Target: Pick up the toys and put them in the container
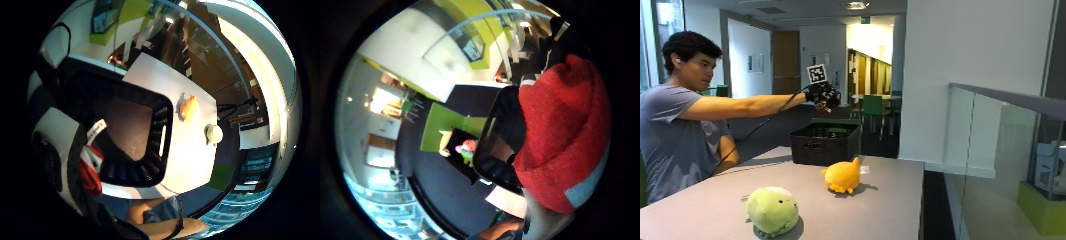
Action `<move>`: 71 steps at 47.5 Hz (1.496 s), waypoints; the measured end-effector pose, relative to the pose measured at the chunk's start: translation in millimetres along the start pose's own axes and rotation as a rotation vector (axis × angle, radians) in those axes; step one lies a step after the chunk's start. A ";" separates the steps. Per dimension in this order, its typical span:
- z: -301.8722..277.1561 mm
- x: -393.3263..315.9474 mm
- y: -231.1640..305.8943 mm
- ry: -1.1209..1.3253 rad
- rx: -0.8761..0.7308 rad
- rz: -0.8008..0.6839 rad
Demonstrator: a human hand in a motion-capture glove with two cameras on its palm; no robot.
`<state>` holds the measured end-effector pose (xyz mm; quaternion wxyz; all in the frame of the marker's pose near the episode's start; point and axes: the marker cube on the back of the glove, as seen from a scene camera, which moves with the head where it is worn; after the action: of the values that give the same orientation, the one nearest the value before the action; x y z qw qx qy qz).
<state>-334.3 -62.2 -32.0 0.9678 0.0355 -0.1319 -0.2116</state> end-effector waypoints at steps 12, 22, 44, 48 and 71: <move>8.4 7.6 5.8 -0.082 -0.133 -0.107; -12.9 56.2 3.3 0.115 -0.065 0.006; -97.4 217.7 62.7 0.299 0.018 0.285; -101.5 263.6 74.9 0.298 0.023 0.330; -50.9 454.0 143.8 0.359 -0.083 0.512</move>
<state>134.5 -121.2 46.0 0.9980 -0.0015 0.0449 0.0435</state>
